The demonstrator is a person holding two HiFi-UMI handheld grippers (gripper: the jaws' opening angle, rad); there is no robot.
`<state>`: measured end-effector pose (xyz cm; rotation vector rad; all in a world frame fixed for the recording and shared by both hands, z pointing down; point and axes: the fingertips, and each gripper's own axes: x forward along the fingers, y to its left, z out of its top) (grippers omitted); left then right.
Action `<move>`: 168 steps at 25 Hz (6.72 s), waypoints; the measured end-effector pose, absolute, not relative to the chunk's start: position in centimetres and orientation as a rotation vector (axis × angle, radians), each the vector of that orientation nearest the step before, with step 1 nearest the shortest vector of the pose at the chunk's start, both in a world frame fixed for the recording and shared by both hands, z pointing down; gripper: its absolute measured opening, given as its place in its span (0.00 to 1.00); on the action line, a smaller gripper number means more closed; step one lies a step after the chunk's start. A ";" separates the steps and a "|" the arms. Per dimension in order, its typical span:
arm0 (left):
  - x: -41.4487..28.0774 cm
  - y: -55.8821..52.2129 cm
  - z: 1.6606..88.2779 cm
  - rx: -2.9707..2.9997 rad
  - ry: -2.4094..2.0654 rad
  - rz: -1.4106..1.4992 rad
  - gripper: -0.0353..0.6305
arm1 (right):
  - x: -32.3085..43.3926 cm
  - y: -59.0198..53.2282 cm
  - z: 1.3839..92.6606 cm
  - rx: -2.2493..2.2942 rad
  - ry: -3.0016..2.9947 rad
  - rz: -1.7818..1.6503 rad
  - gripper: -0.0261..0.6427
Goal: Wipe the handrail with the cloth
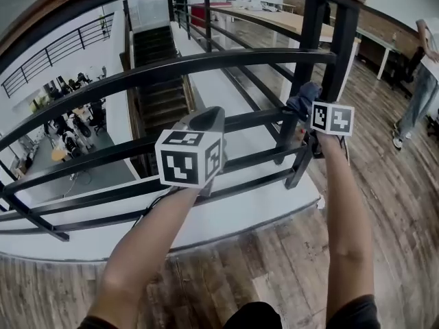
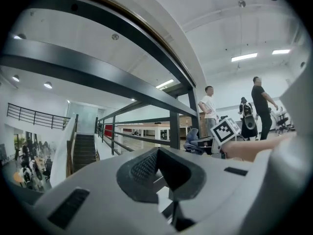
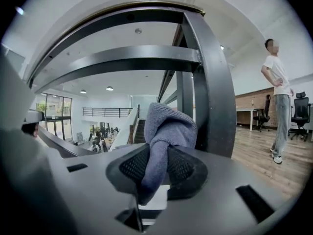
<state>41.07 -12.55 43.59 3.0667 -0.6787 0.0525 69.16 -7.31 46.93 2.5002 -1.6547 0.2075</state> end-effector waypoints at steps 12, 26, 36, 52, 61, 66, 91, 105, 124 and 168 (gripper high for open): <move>41.9 -10.2 44.6 3.060 -0.609 0.084 0.05 | 70.0 -6.3 46.1 2.535 -1.595 0.125 0.18; 21.3 -16.9 49.3 2.981 -0.902 0.038 0.05 | 37.1 -12.8 46.3 2.215 -2.146 -0.172 0.18; -6.8 -24.0 55.4 2.772 -1.332 0.069 0.05 | 6.3 -21.9 55.3 1.855 -2.459 -0.047 0.18; -37.2 -33.9 62.2 2.504 -1.834 0.183 0.05 | -29.3 -35.3 64.5 1.513 -2.593 0.166 0.18; -47.2 -35.3 64.8 2.382 -1.912 0.135 0.05 | -38.6 -39.3 65.9 1.484 -2.519 0.106 0.18; -50.6 -36.0 66.1 2.329 -1.925 0.116 0.05 | -42.7 -41.1 67.0 1.437 -2.447 0.120 0.18; -42.6 -36.5 67.8 2.436 -1.787 0.221 0.05 | -33.0 -41.5 69.7 1.556 -2.271 0.164 0.18; -31.3 -34.9 67.3 2.588 -1.623 0.291 0.05 | -20.0 -37.4 69.3 1.651 -2.181 0.151 0.18; -14.0 -31.0 64.5 2.832 -1.337 0.344 0.05 | -2.2 -31.7 66.5 1.843 -2.068 0.134 0.18; 37.0 -14.5 67.6 2.930 -0.744 0.226 0.05 | 57.5 -12.7 67.8 2.299 -1.656 0.217 0.18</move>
